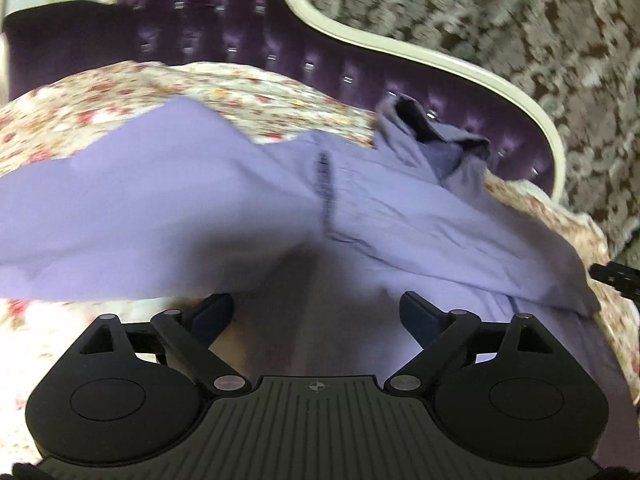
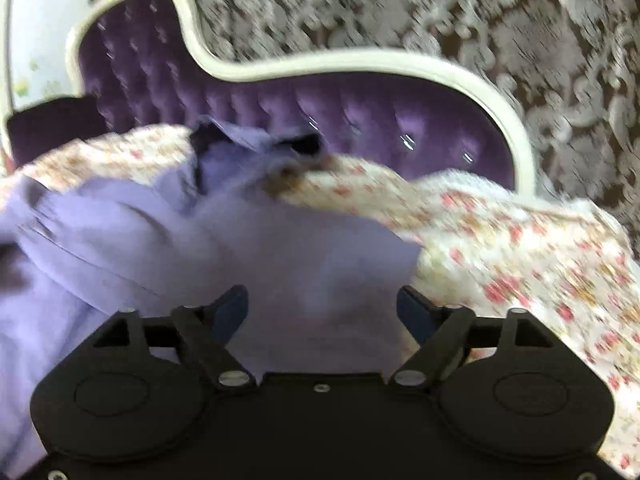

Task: Fold small clothes

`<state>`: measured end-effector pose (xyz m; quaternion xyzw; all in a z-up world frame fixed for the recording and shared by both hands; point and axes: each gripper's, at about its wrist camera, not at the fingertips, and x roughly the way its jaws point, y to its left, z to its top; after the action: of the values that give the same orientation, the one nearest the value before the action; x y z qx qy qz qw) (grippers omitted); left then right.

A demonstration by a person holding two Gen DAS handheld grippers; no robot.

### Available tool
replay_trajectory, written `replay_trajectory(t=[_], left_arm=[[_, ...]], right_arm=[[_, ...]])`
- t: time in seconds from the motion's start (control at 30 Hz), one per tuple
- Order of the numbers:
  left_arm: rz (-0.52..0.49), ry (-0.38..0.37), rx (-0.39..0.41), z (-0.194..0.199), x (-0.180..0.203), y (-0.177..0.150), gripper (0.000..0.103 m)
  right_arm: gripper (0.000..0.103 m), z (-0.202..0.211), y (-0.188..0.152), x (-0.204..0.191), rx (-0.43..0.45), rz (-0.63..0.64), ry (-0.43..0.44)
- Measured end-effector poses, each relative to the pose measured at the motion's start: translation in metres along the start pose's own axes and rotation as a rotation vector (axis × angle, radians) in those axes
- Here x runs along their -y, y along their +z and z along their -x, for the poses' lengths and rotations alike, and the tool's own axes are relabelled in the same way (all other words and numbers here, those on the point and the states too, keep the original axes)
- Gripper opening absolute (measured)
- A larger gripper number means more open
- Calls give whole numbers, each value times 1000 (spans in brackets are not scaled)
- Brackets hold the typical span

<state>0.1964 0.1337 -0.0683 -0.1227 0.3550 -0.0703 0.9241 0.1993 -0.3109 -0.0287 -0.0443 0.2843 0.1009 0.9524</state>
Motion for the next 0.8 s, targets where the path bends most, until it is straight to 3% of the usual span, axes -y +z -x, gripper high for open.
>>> replay_trajectory(t=[0.43, 0.8], left_arm=[[276, 92, 44, 35, -103, 4, 95], [524, 105, 81, 35, -186, 7, 95]], right_arm=[[87, -19, 13, -122, 18, 67, 295], [87, -53, 1, -168, 2, 54, 356]])
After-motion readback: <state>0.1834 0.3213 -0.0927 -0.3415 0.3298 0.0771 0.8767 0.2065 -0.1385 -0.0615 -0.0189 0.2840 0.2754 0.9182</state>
